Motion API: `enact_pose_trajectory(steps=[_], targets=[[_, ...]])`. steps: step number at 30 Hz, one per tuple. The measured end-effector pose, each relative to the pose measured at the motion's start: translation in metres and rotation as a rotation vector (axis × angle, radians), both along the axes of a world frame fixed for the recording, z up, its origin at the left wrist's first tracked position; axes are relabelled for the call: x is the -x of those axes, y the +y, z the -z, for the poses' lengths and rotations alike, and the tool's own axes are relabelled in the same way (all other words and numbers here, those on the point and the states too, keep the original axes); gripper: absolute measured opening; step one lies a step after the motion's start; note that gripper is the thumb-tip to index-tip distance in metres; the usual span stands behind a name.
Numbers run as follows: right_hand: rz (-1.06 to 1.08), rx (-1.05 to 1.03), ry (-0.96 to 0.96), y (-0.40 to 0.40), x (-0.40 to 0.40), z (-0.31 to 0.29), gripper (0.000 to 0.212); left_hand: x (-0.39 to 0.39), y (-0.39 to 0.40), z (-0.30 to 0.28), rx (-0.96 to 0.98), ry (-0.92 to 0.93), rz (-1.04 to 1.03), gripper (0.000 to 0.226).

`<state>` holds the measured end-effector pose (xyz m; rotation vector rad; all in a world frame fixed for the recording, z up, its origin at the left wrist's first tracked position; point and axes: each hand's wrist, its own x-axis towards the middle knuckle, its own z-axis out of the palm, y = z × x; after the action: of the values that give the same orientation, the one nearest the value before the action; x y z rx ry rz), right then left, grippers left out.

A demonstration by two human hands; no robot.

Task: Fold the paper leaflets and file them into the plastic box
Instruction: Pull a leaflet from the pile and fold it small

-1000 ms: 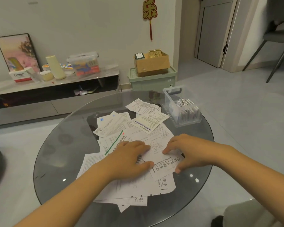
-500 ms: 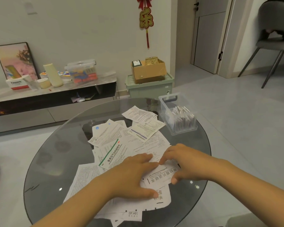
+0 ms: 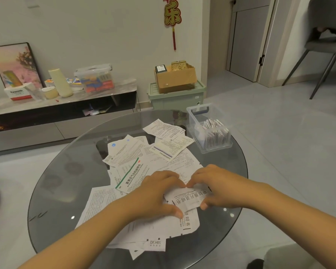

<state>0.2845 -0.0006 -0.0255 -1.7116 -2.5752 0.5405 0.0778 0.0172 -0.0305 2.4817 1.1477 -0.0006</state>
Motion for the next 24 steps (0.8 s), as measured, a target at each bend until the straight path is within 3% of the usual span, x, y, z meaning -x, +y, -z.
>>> enact_pose_trajectory(steps=[6, 10, 18, 20, 22, 24], targets=[[-0.008, 0.039, 0.031, 0.0, -0.005, -0.006, 0.05, -0.004, 0.0, 0.009, -0.052, -0.197, -0.119, 0.02], [0.048, 0.063, 0.141, 0.0, -0.011, -0.017, 0.028, 0.0, 0.003, 0.006, 0.041, -0.253, -0.21, 0.019], [0.098, -0.038, 0.263, -0.003, -0.006, -0.027, 0.019, 0.003, -0.014, -0.017, 0.194, -0.31, -0.213, 0.039], [0.095, -0.088, 0.31, -0.002, -0.001, -0.03, 0.018, 0.003, -0.016, -0.016, 0.151, -0.332, -0.215, 0.031], [0.095, -0.117, 0.348, -0.001, 0.003, -0.032, 0.017, 0.003, -0.015, -0.015, 0.073, -0.353, -0.227, 0.007], [0.119, -0.132, 0.402, 0.0, 0.004, -0.032, 0.013, 0.004, -0.013, -0.016, 0.042, -0.401, -0.265, 0.014]])
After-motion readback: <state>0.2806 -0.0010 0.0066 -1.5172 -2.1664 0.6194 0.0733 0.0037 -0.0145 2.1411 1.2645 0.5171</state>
